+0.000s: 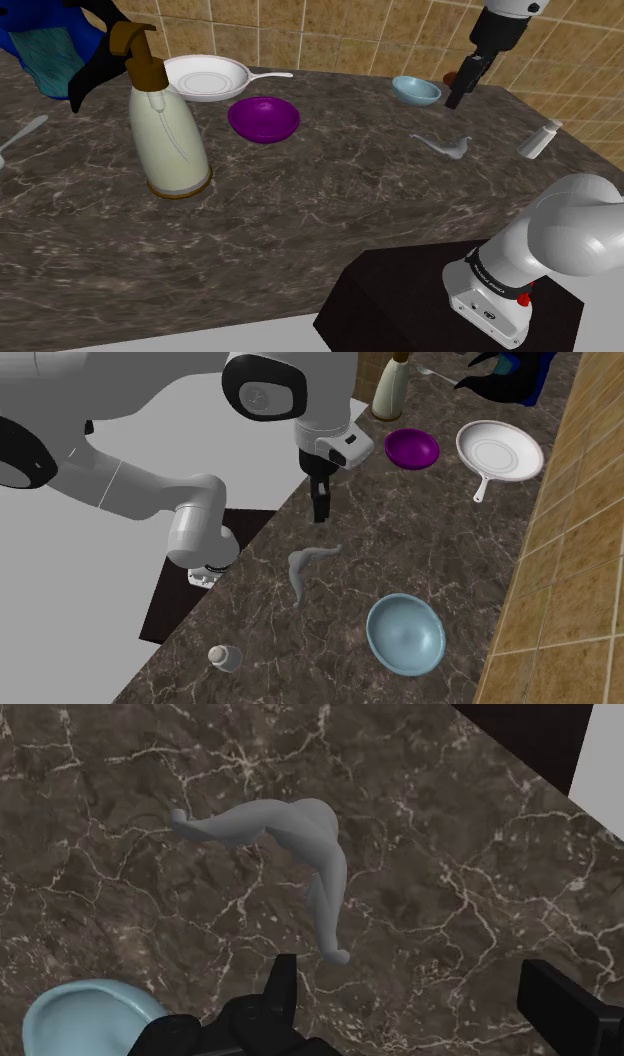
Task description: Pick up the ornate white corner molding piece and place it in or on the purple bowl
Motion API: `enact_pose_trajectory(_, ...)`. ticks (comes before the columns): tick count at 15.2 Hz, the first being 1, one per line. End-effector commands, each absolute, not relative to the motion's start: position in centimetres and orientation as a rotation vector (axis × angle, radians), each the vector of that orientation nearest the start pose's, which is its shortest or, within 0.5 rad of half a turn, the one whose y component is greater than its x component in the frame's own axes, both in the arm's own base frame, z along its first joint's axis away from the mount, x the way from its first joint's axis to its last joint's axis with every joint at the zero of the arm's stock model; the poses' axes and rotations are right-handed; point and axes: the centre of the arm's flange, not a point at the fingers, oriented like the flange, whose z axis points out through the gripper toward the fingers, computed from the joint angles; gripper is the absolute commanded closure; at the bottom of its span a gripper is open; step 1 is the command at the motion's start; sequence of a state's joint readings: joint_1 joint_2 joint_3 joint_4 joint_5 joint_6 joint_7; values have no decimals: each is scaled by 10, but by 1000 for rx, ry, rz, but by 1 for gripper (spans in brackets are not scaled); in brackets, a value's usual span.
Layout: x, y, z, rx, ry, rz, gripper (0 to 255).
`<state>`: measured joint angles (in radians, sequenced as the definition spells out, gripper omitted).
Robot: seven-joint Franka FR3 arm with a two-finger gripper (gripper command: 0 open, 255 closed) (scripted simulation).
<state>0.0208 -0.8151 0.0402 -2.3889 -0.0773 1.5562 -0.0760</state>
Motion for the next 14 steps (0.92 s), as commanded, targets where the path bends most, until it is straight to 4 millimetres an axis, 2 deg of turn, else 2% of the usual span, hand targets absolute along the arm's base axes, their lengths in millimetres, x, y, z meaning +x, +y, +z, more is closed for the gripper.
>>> enact_pose_trajectory(1, 297, 13, 583, -3242, -201, 32, 0)
enact_pose_trajectory(10, 298, -52, 477, -3145, -288, 9, 0)
enact_pose_trajectory(14, 297, -52, 455, -3145, -288, 9, 0)
